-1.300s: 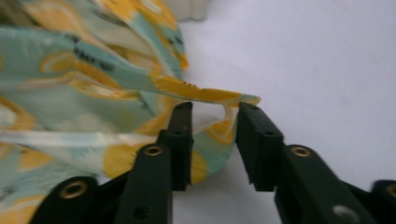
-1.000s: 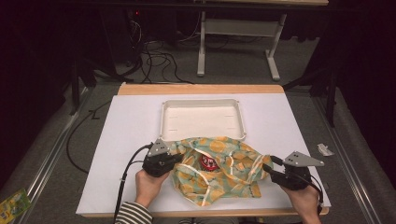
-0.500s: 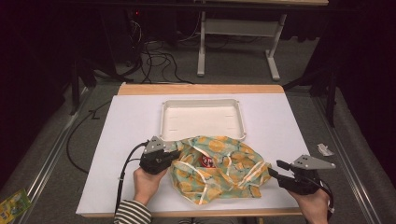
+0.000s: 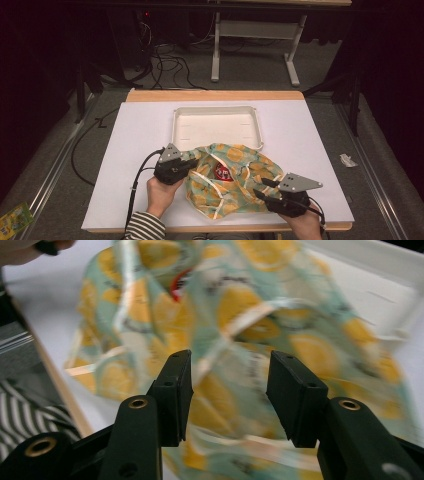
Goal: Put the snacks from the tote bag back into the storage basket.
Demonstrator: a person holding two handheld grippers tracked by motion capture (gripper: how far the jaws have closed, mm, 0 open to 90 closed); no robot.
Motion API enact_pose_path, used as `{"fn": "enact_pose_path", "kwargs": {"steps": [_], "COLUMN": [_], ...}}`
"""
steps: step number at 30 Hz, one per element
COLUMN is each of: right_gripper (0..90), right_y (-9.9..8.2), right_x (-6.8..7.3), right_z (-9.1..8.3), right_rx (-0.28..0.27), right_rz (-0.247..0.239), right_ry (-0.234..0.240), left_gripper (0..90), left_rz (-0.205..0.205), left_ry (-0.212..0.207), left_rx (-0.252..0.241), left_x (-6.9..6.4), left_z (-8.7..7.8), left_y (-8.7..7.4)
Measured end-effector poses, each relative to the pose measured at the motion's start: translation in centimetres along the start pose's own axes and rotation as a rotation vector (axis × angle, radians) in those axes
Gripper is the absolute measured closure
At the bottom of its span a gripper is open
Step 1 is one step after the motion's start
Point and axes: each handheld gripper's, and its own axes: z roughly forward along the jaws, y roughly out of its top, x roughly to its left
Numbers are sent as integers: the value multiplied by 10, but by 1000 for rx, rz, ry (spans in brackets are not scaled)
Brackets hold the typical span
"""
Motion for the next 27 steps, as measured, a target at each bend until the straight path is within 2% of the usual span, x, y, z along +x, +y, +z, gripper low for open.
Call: {"fn": "enact_pose_path", "kwargs": {"steps": [4,6,9,10,13,15,20,22,25,27], "right_gripper": [521,499,506,546,804,900,900,900,900,900], "right_y": [1,1,0,0,-1,0,5,7,11,12], "right_x": [11,13,15,14,7,1,-16,-20,-27,-40], "right_z": [12,17,25,27,28,24,9,5,4,9], "right_rx": [19,34,63,71,96,87,43,30,38,61], "right_rz": [-19,-32,-40,-36,18,46,70,66,43,53], "right_ry": [47,57,44,36,23,24,-26,-51,-101,-132], "left_gripper": [896,896,895,893,889,889,888,888,888,876], "left_rz": [7,6,12,13,15,23,31,33,38,57], "left_ry": [4,3,5,4,2,5,10,9,18,52], "left_rx": [0,1,5,4,7,15,17,17,27,47], "left_x": [-2,-2,-3,-2,-1,-1,-1,-1,1,2], "left_z": [2,3,3,2,1,-1,-4,-4,-1,2], "left_y": [2,2,1,1,1,1,1,1,0,-3]}}
